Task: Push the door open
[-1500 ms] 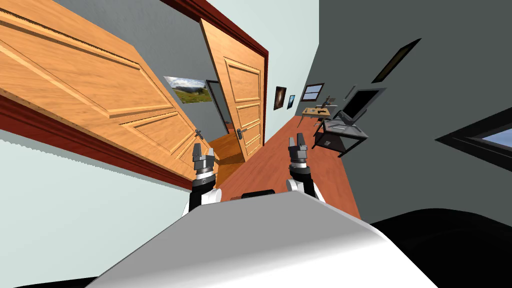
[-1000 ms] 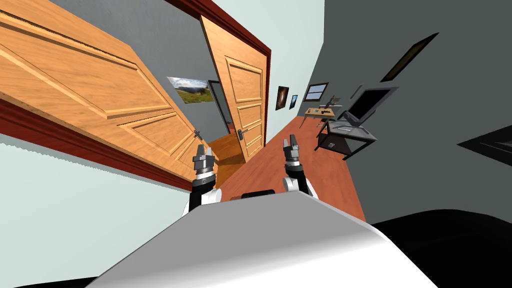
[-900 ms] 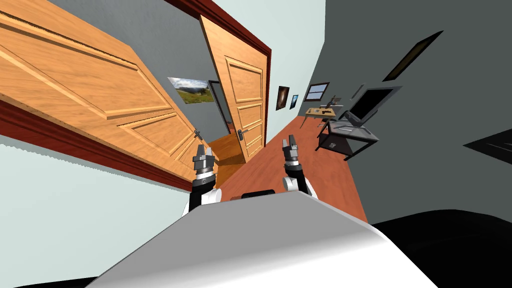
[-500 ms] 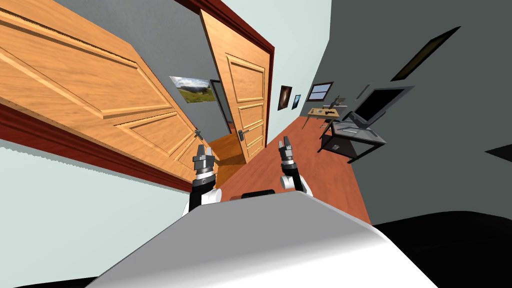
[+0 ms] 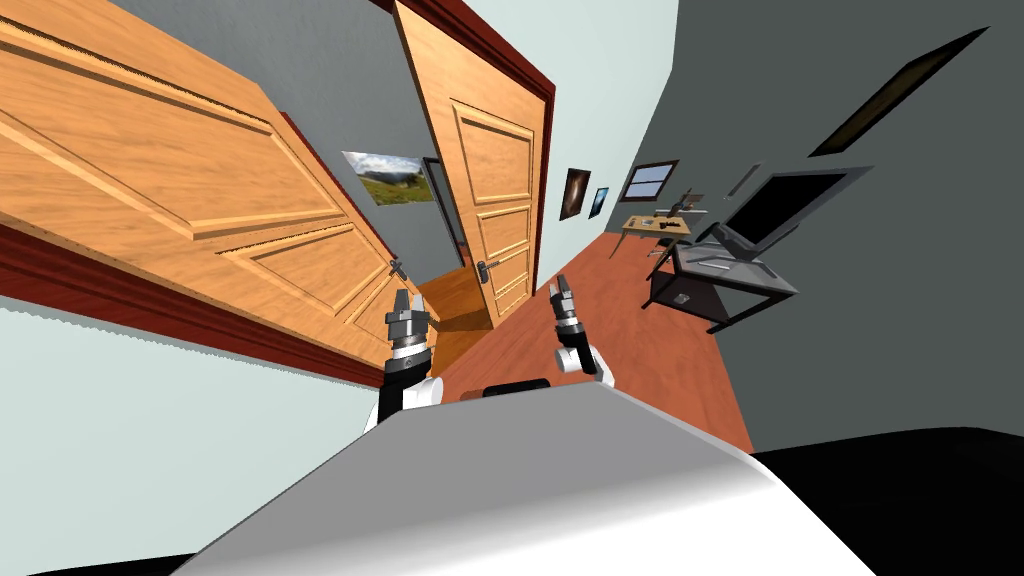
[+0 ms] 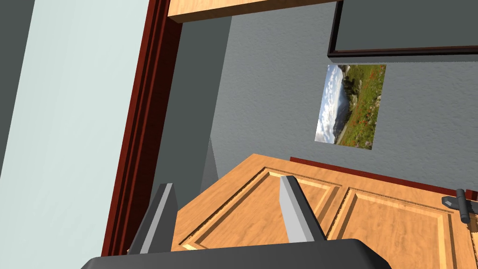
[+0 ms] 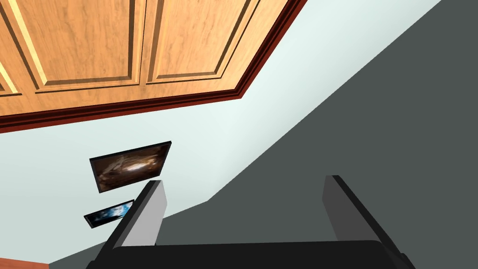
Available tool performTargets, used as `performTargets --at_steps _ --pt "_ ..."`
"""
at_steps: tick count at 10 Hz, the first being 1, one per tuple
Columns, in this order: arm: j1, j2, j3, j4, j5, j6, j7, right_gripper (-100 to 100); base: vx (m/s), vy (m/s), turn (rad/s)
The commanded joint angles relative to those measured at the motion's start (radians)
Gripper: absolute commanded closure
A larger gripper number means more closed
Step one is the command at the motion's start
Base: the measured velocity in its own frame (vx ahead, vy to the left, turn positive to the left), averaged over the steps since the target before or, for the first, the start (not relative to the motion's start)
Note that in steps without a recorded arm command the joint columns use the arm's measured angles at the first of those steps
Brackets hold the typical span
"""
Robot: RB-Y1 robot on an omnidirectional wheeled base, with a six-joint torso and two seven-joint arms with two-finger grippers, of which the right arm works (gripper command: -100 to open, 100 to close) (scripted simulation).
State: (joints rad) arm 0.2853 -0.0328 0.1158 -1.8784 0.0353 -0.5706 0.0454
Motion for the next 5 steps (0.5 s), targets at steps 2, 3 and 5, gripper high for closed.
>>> performTargets --at_steps 2,3,5 --pt "-0.034 -0.007 0.005 0.06 -0.004 -0.003 -0.009 -100 0.056 -0.013 0.048" --pt "-0.057 -0.01 0.01 0.096 -0.006 -0.001 -0.014 -100 0.053 -0.024 0.042" --pt "-0.105 -0.016 0.02 0.159 -0.01 0.003 -0.025 -100 0.083 -0.028 0.086"
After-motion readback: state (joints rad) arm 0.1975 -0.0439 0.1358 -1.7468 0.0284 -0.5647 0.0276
